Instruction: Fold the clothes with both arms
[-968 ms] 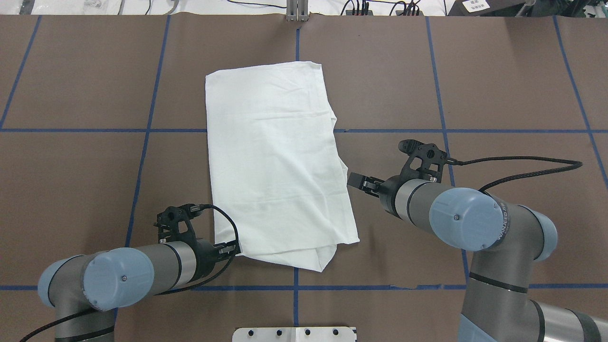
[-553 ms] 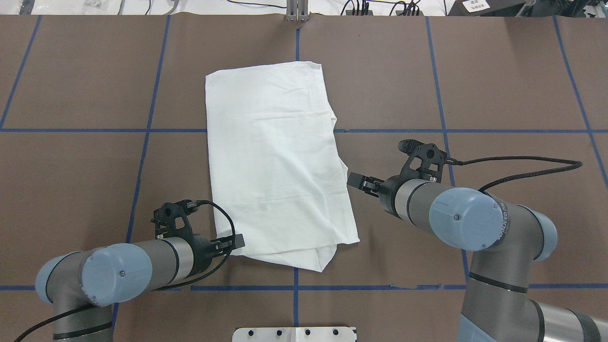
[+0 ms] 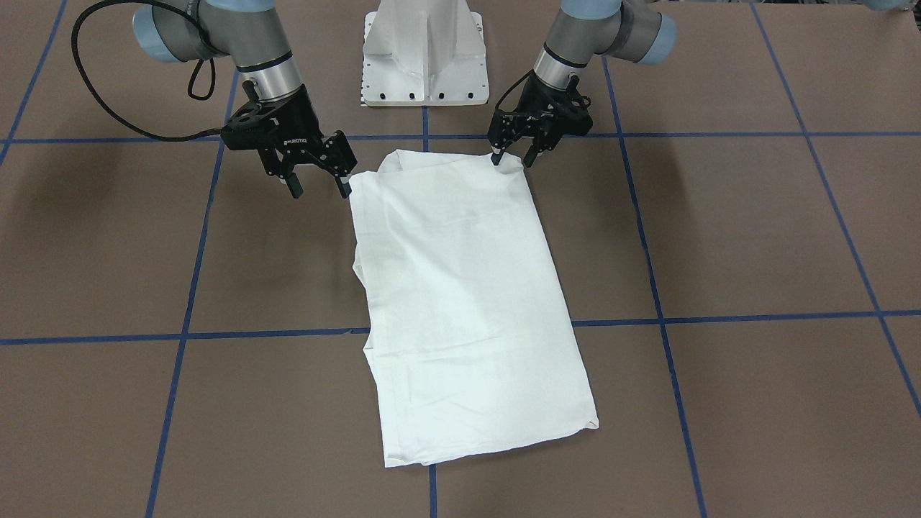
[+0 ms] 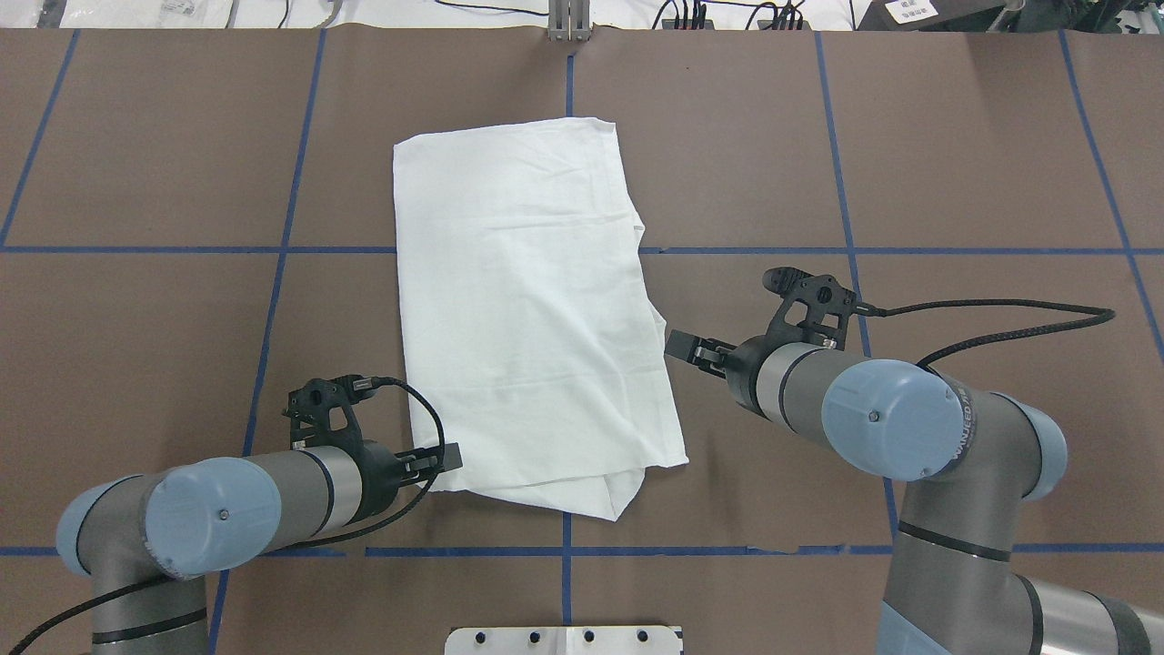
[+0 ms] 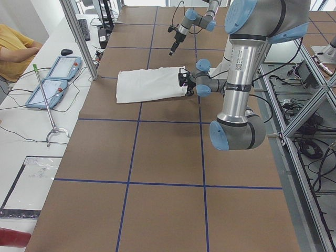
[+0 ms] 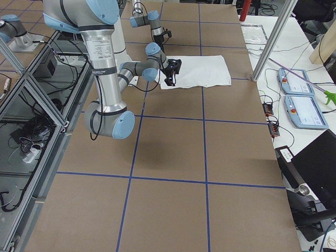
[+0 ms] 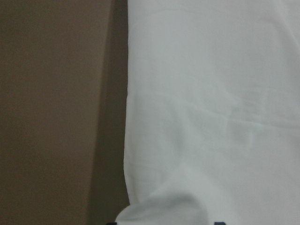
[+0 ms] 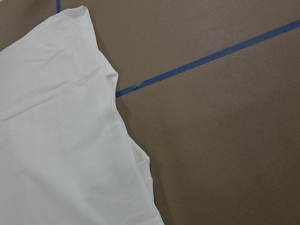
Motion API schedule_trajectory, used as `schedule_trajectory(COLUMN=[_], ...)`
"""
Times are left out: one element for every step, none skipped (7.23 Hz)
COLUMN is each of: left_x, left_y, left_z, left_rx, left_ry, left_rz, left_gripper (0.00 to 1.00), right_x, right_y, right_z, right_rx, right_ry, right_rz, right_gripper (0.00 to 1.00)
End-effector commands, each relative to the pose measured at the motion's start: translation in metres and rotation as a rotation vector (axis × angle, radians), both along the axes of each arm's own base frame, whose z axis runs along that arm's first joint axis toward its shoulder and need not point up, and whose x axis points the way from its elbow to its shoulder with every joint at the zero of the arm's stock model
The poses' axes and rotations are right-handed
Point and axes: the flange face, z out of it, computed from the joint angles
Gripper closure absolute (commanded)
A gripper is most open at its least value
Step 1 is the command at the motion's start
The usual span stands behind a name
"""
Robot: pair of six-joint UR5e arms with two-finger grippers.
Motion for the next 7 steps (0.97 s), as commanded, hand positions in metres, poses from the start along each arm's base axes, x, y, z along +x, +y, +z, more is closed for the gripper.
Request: schedule_trajectory(left_x=[0.003,0.007,0.009,0.012,0.017,0.019,0.019], left_y=[0.001,0.004,0.005,0.005,0.005,0.003,0.003], left_z=[0.006,0.006,0.006,0.009,0.01,0.006,0.005], left_rx=[0.005,0.003,0.001,0.0,-0.004,-0.004,-0.004], left_ry=[-0.014,-0.015,-0.016,-0.022,-0.024,-0.018,-0.016], left_rz=[0.004,0.01,0.012,0.014,0.012,0.01,0.01], left_gripper=[0.25,0.25,0.25,0.25,0.26,0.53,0.88], right_x=[0.0,0.0,0.0,0.0,0.0,0.0,-0.002], right_y=[0.0,0.0,0.0,0.0,0.0,0.0,-0.001], right_z=[-0.001,0.0,0.0,0.001,0.002,0.002,0.003], right_rx=[0.0,0.0,-0.001,-0.002,-0.002,-0.002,-0.003], right_ry=[-0.002,0.0,0.0,0.001,0.003,0.003,0.005], right_rz=[0.001,0.002,0.001,0.001,0.001,0.001,0.001], right_gripper=[0.0,0.0,0.0,0.0,0.0,0.0,0.0])
